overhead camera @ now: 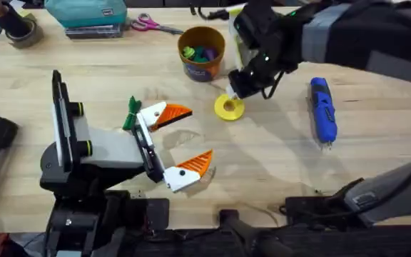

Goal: Pick up the gripper from the table and insert it into the empty holder that is missing its gripper. Then pick up a screw, insert it into the mounting hole, and use the screwdriver to tighten it. Finally, clean up the table by picking up the vegetable and placing it into the bucket.

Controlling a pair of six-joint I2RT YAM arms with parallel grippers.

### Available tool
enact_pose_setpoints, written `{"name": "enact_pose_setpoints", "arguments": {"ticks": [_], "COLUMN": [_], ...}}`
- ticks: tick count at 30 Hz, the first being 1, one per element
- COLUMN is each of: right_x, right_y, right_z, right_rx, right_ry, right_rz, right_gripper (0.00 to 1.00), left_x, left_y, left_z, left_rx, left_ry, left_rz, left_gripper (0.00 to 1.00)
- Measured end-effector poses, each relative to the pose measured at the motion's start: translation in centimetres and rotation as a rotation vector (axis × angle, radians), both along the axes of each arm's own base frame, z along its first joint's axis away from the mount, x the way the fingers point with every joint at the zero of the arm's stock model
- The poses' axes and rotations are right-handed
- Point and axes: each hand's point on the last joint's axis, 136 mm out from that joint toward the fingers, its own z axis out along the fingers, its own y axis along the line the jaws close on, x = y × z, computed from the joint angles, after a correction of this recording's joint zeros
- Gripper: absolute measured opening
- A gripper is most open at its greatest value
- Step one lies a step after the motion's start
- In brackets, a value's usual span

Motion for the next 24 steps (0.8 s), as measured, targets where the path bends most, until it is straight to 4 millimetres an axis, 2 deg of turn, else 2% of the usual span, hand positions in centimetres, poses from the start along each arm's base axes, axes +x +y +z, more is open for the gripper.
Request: {"name": "enact_pose_setpoints", "arguments": {"ticks": [2,7,11,14,24], "right_x": [0.3,1.3,0.9,0.2,-1.9], "right_y": [0.0,0.3,0.0,-0.5,-1.7], "right_z": [1.7,7.8,11.7,13.3,16.9], "right_rx": [0.005,0.056,0.080,0.080,0.069], "right_ry": [-0.029,-0.138,-0.186,-0.193,-0.196], "right_rz": [-0.003,-0.007,-0.009,-0.010,0.017], "right_gripper": [0.006,0.006,0.006,0.006,0.006], "left_x": [0.0,0.0,0.0,0.0,0.0], "left_y": [0.0,0.0,0.0,0.0,0.0], "left_z": [0.0,0.0,0.0,0.0,0.0], "left_rx": [0.000,0.000,0.000,0.000,0.000], "left_ry": [0.000,0.000,0.000,0.000,0.000], "left_rz": [0.000,0.000,0.000,0.000,0.000], "left_gripper": [0.985,0.985,0.986,0.986,0.985]}}
